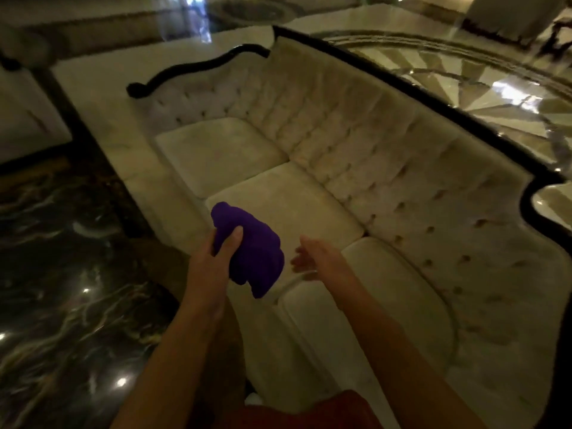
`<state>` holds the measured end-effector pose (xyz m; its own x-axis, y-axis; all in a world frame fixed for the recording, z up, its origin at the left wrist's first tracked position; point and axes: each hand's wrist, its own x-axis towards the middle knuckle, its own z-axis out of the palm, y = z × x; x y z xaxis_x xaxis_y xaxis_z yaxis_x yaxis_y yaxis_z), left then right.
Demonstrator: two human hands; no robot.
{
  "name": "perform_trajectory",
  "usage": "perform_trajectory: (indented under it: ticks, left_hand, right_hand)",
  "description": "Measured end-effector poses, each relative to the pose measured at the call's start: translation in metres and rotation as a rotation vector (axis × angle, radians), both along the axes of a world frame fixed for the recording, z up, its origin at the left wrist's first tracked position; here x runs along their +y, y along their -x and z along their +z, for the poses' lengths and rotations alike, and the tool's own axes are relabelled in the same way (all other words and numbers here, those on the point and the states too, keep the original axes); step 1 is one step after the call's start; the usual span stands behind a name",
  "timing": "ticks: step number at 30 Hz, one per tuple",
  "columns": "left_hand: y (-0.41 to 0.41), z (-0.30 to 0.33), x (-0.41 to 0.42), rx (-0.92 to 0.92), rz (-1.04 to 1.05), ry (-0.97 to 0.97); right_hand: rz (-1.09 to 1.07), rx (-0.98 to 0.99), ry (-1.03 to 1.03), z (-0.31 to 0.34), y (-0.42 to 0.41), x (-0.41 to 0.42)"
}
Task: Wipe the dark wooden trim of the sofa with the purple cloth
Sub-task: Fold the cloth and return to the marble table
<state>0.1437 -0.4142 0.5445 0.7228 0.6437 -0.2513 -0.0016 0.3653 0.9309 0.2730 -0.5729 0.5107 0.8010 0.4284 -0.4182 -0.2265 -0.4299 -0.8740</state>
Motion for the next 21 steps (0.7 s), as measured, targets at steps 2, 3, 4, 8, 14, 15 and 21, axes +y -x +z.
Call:
perform_trajectory:
  ticks: [2, 3, 4, 8, 14, 15, 21]
  left_hand:
    - [0.012, -0.004, 0.022, -0.036, 0.065, 0.075]
    - [0.015, -0.007, 0.031, -0.054, 0.099, 0.11]
    - [0.017, -0.009, 0.039, -0.064, 0.136, 0.145]
    - [0.016, -0.028, 0.069, -0.067, 0.237, 0.195]
    - [0.016, -0.058, 0.143, 0.037, 0.313, 0.116]
    - [0.015, -0.063, 0.157, 0.067, 0.324, 0.121]
    - [-0.003, -0.098, 0.213, 0.171, 0.465, 0.337]
  right_hand:
    - [0.053, 0.27, -0.033, -0.014, 0.014, 0.027]
    - [0.068, 0.37, -0.081, -0.021, 0.021, 0.04]
    - [0.079, 0.47, -0.159, -0.028, 0.027, 0.055]
    - [0.125, 0.754, -0.503, -0.041, 0.038, 0.116]
    - [0.065, 0.674, -0.454, -0.047, -0.001, 0.206]
    - [0.075, 0.65, -0.44, -0.049, -0.011, 0.221]
    - [0.245, 0.67, -0.342, -0.056, -0.051, 0.322]
